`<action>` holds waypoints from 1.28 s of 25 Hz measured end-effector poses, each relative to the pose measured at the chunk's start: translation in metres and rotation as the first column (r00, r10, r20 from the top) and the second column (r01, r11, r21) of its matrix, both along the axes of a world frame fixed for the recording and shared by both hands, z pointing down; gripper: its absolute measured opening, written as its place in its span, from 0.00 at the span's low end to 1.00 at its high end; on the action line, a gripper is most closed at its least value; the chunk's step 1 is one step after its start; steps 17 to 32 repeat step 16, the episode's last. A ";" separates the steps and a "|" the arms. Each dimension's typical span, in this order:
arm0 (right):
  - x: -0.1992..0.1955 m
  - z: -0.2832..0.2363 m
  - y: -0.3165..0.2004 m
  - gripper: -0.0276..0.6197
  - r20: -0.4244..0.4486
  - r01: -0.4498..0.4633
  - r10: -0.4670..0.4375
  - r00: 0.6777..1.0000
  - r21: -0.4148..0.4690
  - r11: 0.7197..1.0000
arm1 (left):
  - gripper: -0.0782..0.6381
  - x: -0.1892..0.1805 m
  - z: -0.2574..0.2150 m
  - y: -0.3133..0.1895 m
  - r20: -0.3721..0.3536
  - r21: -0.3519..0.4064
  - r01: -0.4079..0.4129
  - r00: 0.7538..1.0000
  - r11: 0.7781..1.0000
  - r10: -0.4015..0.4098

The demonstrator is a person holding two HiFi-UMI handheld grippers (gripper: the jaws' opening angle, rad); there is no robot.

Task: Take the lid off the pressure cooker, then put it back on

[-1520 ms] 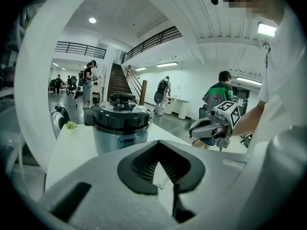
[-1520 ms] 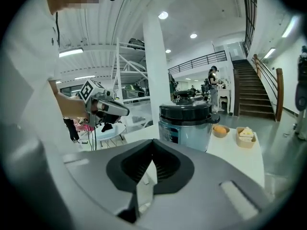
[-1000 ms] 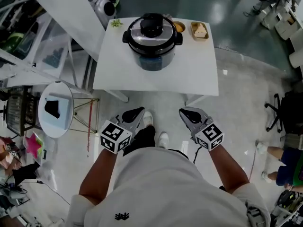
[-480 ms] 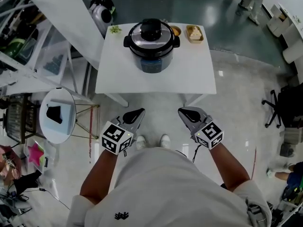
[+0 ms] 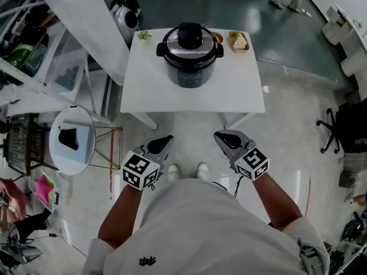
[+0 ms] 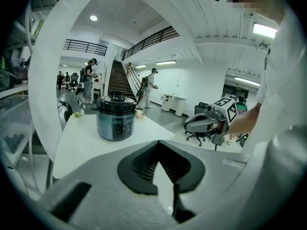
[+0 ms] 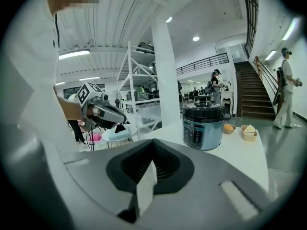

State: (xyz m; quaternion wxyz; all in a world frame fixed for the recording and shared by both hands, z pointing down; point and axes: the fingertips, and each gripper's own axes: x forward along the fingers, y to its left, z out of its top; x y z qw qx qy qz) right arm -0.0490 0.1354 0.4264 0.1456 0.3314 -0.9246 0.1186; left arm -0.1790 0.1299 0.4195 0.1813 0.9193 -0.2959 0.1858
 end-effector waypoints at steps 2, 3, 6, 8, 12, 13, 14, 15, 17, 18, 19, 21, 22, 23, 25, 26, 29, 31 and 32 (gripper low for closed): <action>-0.005 -0.001 0.000 0.06 -0.005 0.001 -0.001 1.000 0.002 1.000 | 0.12 -0.003 0.000 0.000 -0.004 -0.002 -0.010 1.000 1.000 0.010; -0.008 -0.002 0.001 0.06 -0.008 0.000 0.000 1.000 0.003 1.000 | 0.12 -0.004 0.000 0.000 -0.006 -0.002 -0.015 1.000 1.000 0.015; -0.015 -0.001 0.003 0.06 -0.014 -0.007 0.007 1.000 -0.001 1.000 | 0.12 -0.010 0.000 0.002 -0.012 0.000 -0.026 1.000 1.000 0.026; -0.020 0.001 0.006 0.06 -0.017 -0.013 0.013 1.000 -0.006 1.000 | 0.12 -0.015 0.001 0.003 -0.013 0.002 -0.034 0.999 0.999 0.034; -0.030 0.005 0.007 0.06 -0.027 -0.024 0.024 0.999 -0.015 1.000 | 0.12 -0.026 0.006 0.003 -0.009 0.004 -0.046 0.999 0.999 0.046; -0.032 0.005 0.006 0.06 -0.030 -0.026 0.025 0.999 -0.016 1.000 | 0.12 -0.030 0.007 0.001 -0.005 0.007 -0.045 0.999 0.999 0.045; -0.034 0.006 0.004 0.06 -0.033 -0.026 0.026 0.999 -0.017 1.000 | 0.12 -0.033 0.008 0.000 -0.001 0.011 -0.044 0.999 0.999 0.044; -0.036 0.007 0.003 0.06 -0.036 -0.027 0.026 0.999 -0.018 0.999 | 0.12 -0.036 0.009 -0.002 0.004 0.016 -0.042 0.999 0.999 0.042; -0.037 0.007 0.001 0.06 -0.039 -0.028 0.027 0.999 -0.018 0.999 | 0.12 -0.039 0.010 -0.004 0.008 0.021 -0.041 0.999 0.999 0.041; -0.037 0.007 0.001 0.06 -0.039 -0.028 0.027 0.999 -0.018 0.999 | 0.12 -0.039 0.010 -0.004 0.008 0.021 -0.041 0.999 0.999 0.041; -0.037 0.007 0.001 0.06 -0.039 -0.028 0.027 0.999 -0.018 0.999 | 0.12 -0.039 0.010 -0.004 0.008 0.021 -0.041 0.999 0.999 0.041; -0.037 0.007 0.001 0.06 -0.039 -0.028 0.027 0.999 -0.018 0.999 | 0.12 -0.039 0.010 -0.004 0.008 0.021 -0.041 0.999 0.999 0.041; -0.037 0.007 0.001 0.06 -0.039 -0.028 0.027 0.999 -0.018 0.999 | 0.12 -0.039 0.010 -0.004 0.008 0.021 -0.041 0.999 0.999 0.041; -0.037 0.007 0.001 0.06 -0.039 -0.028 0.027 0.999 -0.018 0.999 | 0.12 -0.039 0.010 -0.004 0.008 0.021 -0.041 0.999 0.999 0.041; -0.037 0.007 0.001 0.06 -0.039 -0.028 0.027 0.999 -0.018 0.999 | 0.12 -0.039 0.010 -0.004 0.008 0.021 -0.041 0.999 0.999 0.041; -0.037 0.007 0.001 0.06 -0.039 -0.028 0.027 0.999 -0.018 0.999 | 0.12 -0.039 0.010 -0.004 0.008 0.021 -0.041 0.999 0.999 0.041; -0.037 0.007 0.001 0.06 -0.039 -0.028 0.027 0.999 -0.018 0.999 | 0.12 -0.039 0.010 -0.004 0.008 0.021 -0.041 0.999 0.999 0.041; -0.037 0.007 0.001 0.06 -0.039 -0.028 0.027 0.999 -0.018 0.999 | 0.12 -0.039 0.010 -0.004 0.008 0.021 -0.041 0.999 0.999 0.041; -0.037 0.007 0.001 0.06 -0.039 -0.028 0.027 0.999 -0.018 0.999 | 0.12 -0.039 0.010 -0.004 0.008 0.021 -0.041 0.999 0.999 0.041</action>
